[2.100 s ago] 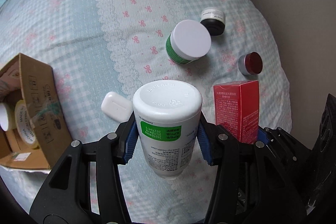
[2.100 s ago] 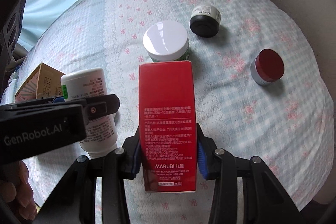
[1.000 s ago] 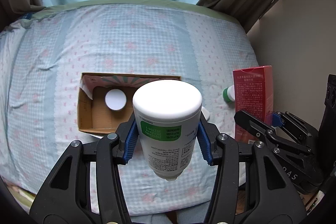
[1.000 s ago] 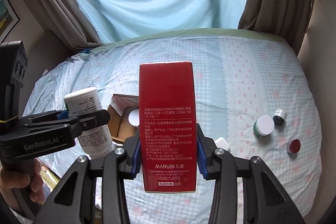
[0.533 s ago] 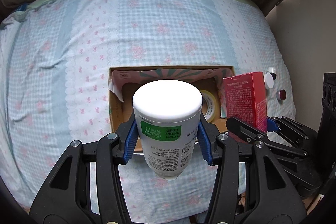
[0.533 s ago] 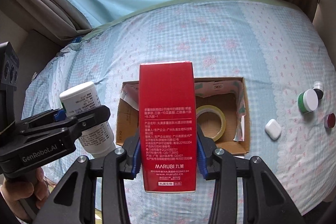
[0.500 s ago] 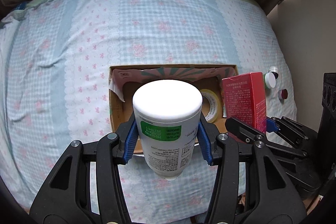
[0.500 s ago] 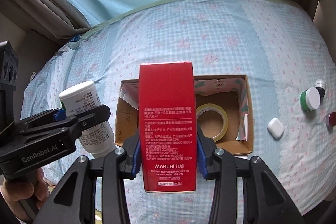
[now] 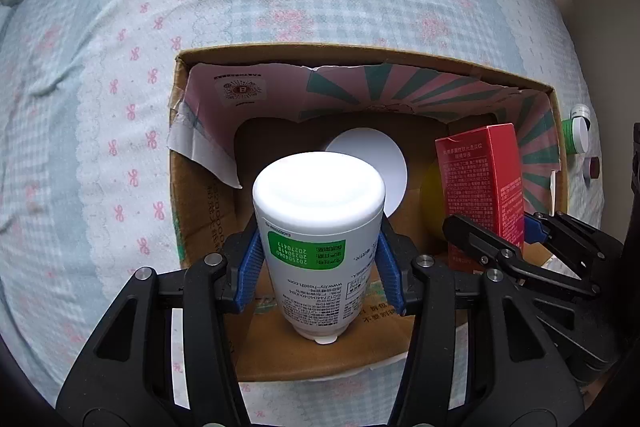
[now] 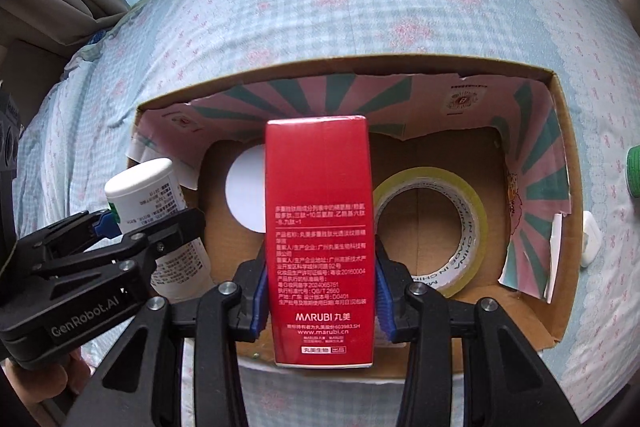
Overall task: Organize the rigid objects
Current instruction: 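Carry the pill bottle and red box into the cardboard box with both tools, then open both tools and lift them away from the box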
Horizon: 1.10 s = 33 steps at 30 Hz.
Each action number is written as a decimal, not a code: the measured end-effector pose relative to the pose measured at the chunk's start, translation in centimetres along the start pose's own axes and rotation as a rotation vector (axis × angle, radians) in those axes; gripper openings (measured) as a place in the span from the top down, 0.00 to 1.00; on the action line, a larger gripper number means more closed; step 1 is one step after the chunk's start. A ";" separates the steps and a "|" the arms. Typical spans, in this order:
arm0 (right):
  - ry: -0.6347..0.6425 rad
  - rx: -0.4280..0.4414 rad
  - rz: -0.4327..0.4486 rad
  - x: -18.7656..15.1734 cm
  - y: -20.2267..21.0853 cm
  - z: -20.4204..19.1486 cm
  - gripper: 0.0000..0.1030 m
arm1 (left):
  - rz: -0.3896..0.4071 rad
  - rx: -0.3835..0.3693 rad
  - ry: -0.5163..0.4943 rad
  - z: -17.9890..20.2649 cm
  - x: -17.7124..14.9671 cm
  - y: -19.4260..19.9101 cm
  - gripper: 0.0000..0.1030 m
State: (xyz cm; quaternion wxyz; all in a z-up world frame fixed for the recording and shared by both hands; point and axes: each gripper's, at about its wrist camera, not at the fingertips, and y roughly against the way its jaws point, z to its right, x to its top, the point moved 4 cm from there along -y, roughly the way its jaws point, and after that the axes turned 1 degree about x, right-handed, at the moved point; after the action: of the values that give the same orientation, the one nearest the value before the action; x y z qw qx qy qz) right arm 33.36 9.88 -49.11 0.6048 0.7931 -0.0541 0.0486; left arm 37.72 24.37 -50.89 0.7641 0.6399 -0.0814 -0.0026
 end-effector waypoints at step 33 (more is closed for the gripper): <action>-0.135 0.072 -0.009 0.9 2.8 5.9 0.00 | -0.005 -0.006 -0.021 1.5 -2.3 2.4 0.00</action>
State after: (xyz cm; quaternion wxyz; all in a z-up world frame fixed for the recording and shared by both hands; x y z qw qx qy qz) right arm 33.90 3.39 -47.87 0.5710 0.8160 -0.0895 -0.0060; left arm 35.00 23.54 -48.60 0.7650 0.6379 -0.0879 -0.0115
